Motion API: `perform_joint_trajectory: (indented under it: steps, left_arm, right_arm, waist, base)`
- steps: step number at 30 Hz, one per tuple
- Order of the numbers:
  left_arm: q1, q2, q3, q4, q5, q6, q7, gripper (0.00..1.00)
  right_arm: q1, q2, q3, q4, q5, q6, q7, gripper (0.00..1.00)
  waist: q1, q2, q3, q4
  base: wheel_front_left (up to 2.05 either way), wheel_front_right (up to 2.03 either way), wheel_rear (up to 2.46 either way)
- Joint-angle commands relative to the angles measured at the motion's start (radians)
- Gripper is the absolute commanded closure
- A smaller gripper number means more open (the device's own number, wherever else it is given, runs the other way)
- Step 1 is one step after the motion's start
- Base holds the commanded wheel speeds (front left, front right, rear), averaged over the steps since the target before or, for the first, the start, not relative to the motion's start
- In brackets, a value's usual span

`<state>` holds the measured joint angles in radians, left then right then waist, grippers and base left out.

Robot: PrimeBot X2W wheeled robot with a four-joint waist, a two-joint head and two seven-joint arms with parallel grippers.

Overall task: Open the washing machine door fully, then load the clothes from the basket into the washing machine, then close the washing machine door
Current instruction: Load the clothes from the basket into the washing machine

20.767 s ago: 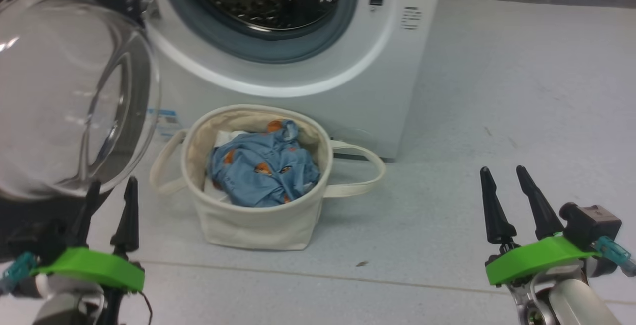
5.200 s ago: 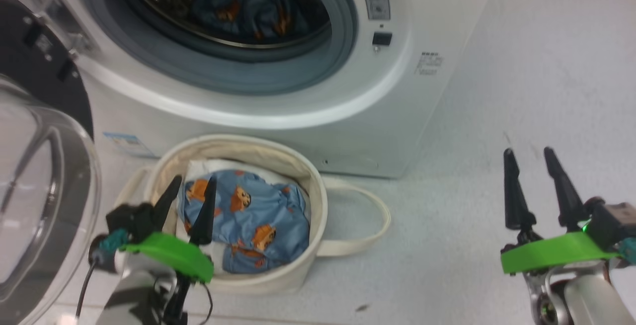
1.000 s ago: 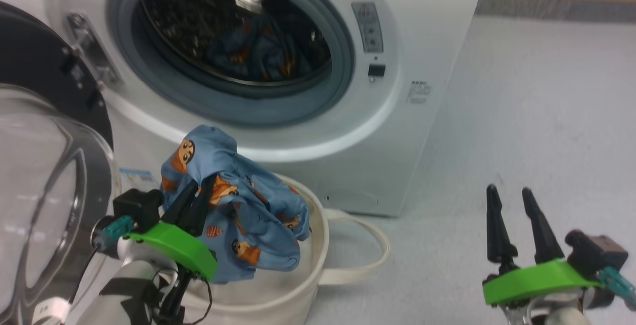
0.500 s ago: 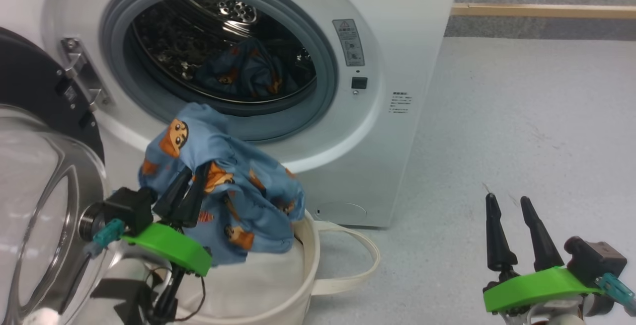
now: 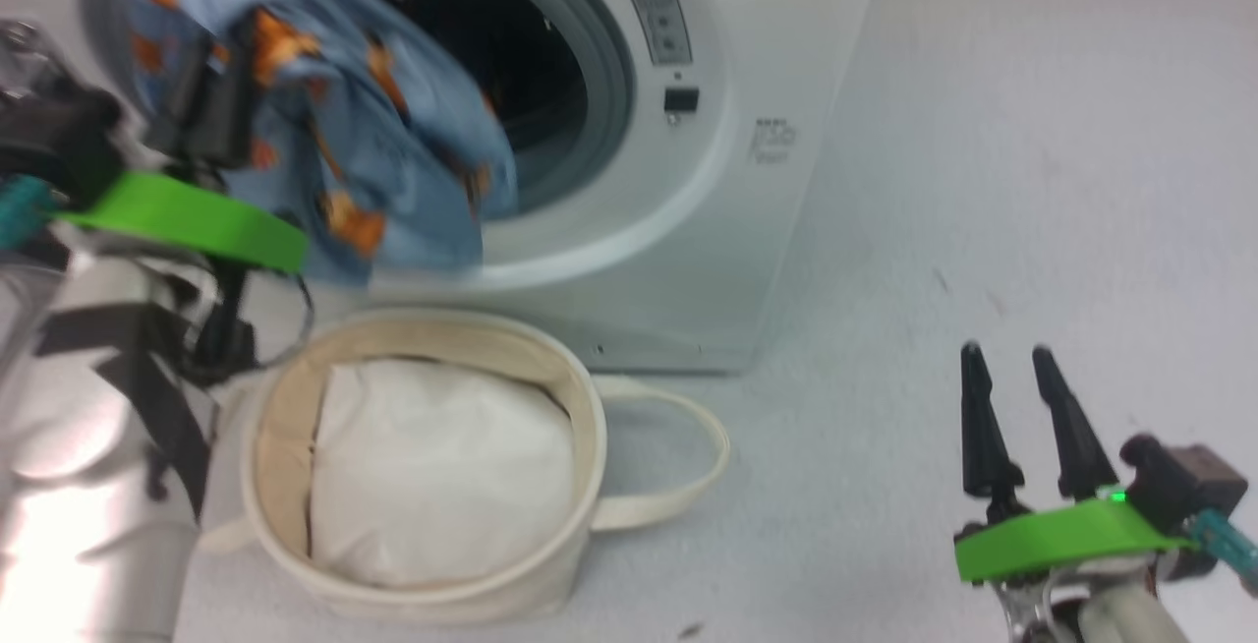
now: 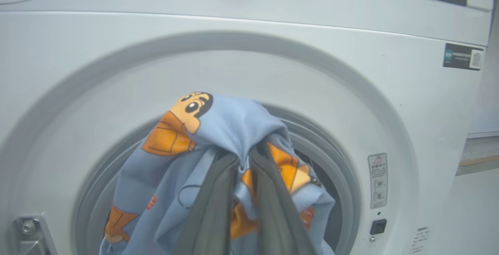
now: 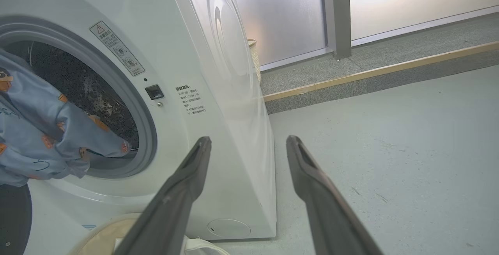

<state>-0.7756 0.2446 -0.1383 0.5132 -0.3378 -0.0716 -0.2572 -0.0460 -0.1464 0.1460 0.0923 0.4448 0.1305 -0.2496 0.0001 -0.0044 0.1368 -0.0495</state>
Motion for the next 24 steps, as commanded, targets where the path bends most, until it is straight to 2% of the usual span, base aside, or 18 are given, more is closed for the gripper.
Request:
perform_joint_trajectory:
  steps: [1,4,9,15,24]
  left_arm:
    - [-0.047,0.033,0.057,-0.010,0.008,-0.006,-0.005,1.00]
    - [-0.091,0.024,0.098,0.042,0.019,-0.025,-0.005,1.00]
    - [-0.187,0.030,0.115,0.165,0.045,-0.048,-0.005,1.00]
    - [-0.330,0.063,0.074,0.303,0.085,-0.057,-0.005,1.00]
    - [-0.487,0.087,-0.023,0.422,0.114,-0.059,-0.005,1.00]
  right_arm:
    - [-0.045,-0.009,0.017,-0.041,-0.011,0.000,-0.012,0.00]
    - [-0.060,0.005,0.010,-0.057,-0.026,0.000,-0.012,0.00]
    - [-0.088,0.036,-0.005,-0.091,-0.058,0.000,-0.012,0.00]
    - [-0.123,0.070,-0.033,-0.125,-0.083,0.000,-0.012,0.00]
    - [-0.149,0.092,-0.038,-0.151,-0.097,0.000,-0.012,0.00]
  waist:
    - [-0.0001,0.0000,0.065,-0.025]
    - [-0.0001,0.0000,0.136,-0.043]
    - [-0.0001,0.0000,0.270,-0.074]
    - [-0.0001,0.0000,0.398,-0.107]
    - [-0.0001,0.0000,0.484,-0.134]
  base:
    - [0.00,0.00,0.00]
    - [0.00,0.00,0.00]
    - [0.00,0.00,0.00]
    - [0.00,0.00,0.00]
    - [0.00,0.00,0.00]
